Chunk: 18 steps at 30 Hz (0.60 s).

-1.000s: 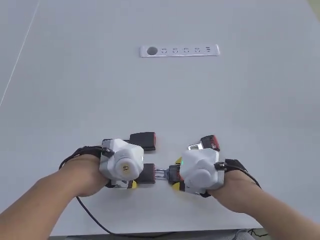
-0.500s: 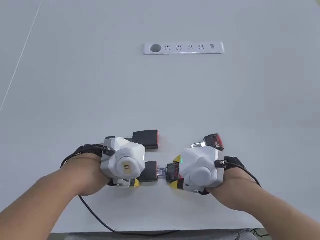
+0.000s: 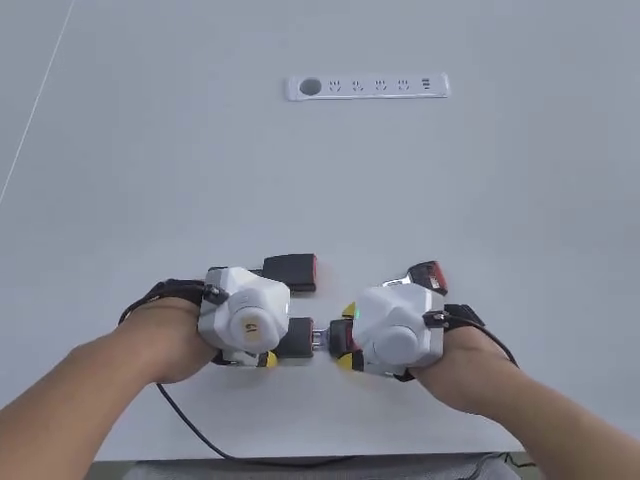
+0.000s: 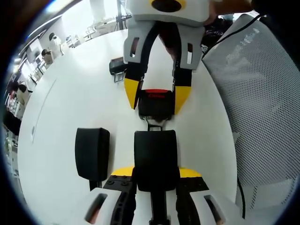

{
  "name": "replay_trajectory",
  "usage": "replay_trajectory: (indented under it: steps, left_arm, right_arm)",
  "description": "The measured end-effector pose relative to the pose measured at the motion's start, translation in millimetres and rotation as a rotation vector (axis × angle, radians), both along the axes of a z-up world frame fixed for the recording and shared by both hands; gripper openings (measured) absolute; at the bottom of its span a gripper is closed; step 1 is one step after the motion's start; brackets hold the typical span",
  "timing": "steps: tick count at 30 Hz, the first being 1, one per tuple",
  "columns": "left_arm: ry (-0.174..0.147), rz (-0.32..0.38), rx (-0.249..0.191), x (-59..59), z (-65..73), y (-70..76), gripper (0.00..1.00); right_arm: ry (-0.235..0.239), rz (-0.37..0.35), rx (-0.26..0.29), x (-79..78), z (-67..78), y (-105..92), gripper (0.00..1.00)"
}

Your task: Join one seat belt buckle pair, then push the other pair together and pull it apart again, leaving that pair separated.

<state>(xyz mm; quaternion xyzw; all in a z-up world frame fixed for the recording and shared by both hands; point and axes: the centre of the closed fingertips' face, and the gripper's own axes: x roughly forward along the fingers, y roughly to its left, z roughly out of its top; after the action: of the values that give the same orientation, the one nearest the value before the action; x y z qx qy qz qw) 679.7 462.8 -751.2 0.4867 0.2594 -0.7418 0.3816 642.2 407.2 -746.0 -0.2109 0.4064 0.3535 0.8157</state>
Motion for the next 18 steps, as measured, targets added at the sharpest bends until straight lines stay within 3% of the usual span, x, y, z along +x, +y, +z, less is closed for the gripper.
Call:
replay_trajectory:
  steps: [12, 18]
  left_arm:
    - [0.005, 0.01, -0.007, -0.5, 0.1, 1.5, 0.32]
    - [-0.011, 0.0, 0.006, -0.7, -0.2, 1.6, 0.32]
  right_arm:
    - [0.0, 0.009, 0.005, 2.7, -0.2, 5.2, 0.32]
    - [-0.003, 0.022, 0.003, 8.0, -0.5, 13.4, 0.32]
